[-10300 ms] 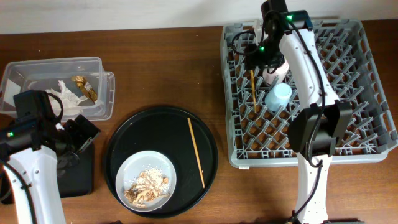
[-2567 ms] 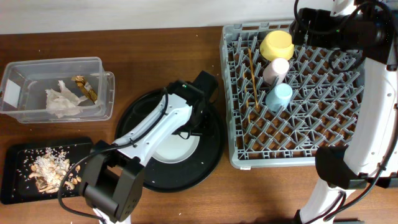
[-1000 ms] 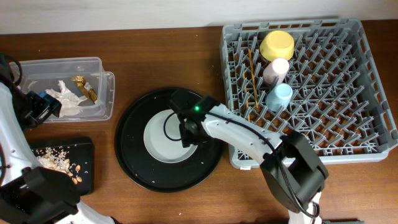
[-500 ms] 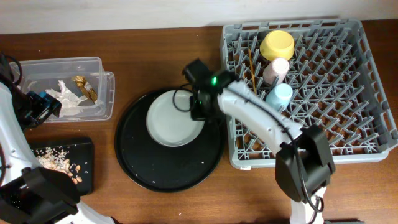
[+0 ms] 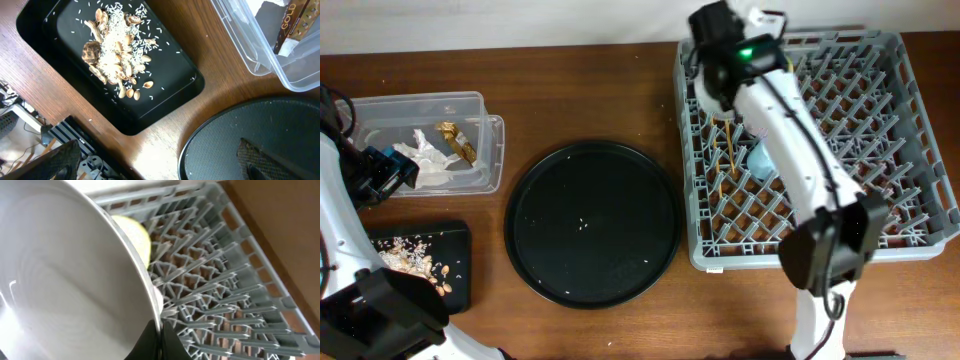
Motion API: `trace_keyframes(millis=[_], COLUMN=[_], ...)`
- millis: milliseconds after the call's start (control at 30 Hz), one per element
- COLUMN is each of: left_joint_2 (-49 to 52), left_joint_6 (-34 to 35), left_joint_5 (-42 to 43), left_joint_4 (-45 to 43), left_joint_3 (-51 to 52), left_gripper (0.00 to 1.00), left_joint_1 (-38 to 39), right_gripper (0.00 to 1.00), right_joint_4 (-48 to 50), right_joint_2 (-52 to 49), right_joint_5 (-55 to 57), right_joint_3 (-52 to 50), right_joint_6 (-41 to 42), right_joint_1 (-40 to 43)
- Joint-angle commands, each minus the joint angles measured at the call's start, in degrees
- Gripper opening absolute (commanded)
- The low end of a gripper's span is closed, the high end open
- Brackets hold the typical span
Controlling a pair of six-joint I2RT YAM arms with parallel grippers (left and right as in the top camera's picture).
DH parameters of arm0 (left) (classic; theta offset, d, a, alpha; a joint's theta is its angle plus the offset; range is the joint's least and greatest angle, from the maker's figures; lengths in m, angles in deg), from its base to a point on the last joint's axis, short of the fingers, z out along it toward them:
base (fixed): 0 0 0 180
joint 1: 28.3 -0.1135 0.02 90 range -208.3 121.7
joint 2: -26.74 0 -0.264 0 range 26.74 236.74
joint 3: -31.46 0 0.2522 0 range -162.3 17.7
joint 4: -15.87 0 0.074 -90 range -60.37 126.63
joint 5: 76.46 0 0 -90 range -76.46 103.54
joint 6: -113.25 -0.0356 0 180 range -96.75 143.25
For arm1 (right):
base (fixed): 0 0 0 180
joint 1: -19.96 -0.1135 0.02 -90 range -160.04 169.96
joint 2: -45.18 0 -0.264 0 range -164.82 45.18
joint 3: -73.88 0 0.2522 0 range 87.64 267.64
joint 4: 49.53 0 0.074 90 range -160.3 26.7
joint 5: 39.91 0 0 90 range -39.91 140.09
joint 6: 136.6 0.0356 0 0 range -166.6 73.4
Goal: Sort waste into correct bins and load items into the dishwasher rack
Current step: 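Stand the white plate upright at the rack's left edge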
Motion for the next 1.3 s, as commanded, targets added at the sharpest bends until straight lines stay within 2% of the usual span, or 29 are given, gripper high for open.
trace_keyframes(millis=[0,133,267,300,333,367,467,500,533,567,600,667,700,800,867,1000,1267], left_joint_2=[-1.2,-1.2,-1.2,-1.2,-1.2,-1.2,-1.2,-1.2,-1.2,-1.2,-1.2,-1.2,-1.2,-1.2,-1.2,-1.2,-1.2], left_joint_6=[0.1,0.1,0.1,0.1,0.1,0.1,0.1,0.1,0.1,0.1,0.1,0.1,0.1,0.1,0.1,0.1,0.1], left_joint_5=[0.0,0.0,0.0,0.0,0.0,0.0,0.0,0.0,0.0,0.0,0.0,0.0,0.0,0.0,0.0,0.0,0.0], left_joint_4=[0.0,0.0,0.0,0.0,0.0,0.0,0.0,0.0,0.0,0.0,0.0,0.0,0.0,0.0,0.0,0.0,0.0], left_joint_3=[-0.7,-0.7,-0.7,-0.7,-0.7,-0.7,-0.7,-0.7,-0.7,-0.7,-0.7,-0.7,-0.7,-0.7,-0.7,-0.7,-0.7], left_gripper=[0.99,0.99,0.99,0.99,0.99,0.99,0.99,0.99,0.99,0.99,0.99,0.99,0.99,0.99,0.99,0.99,0.99], left_joint_1=[-0.2,-0.2,-0.2,-0.2,-0.2,-0.2,-0.2,-0.2,-0.2,-0.2,-0.2,-0.2,-0.2,-0.2,-0.2,-0.2,-0.2], right_gripper=[0.04,0.04,0.04,0.13,0.77,0.98,0.98,0.98,0.98,0.98,0.98,0.98,0.98,0.98,0.98,0.98,0.98], right_joint_4=[0.2,-1.4,-1.7,-1.6,-2.6,-8.9,-22.3,-28.8,-28.8,-28.8,-28.8,-28.8,-28.8,-28.8,-28.8,-28.8,-28.8], right_joint_2=[-3.5,-4.7,-1.6,-1.5,-1.5,-1.5,-1.4,-1.1,0.5,4.7,8.6,19.2,29.2,45.0,56.6,65.1,65.9], right_joint_5=[4.8,4.7,3.3,-0.7,-6.8,-11.7,-18.3,-26.4,-33.6,-36.5,-36.5,-36.4,-35.7,-30.0,-26.3,-26.9,-26.9], right_joint_3=[-0.4,-0.3,2.6,5.7,9.5,17.6,35.8,48.6,50.4,50.5,49.4,40.3,27.6,6.2,-4.5,-6.3,-6.3], right_joint_6=[0.9,0.2,-1.9,-6.9,-11.0,-11.2,-7.0,-10.2,-13.9,-13.9,-14.0,-14.2,-14.1,-14.1,-14.4,-14.4,-14.4], right_joint_1=[-1.5,-2.6,-8.7,-10.8,-12.7,-13.9,-11.6,-9.2,-8.7,-8.5,-8.6,-8.6,-8.5,-8.5,-8.5,-8.5,-8.9])
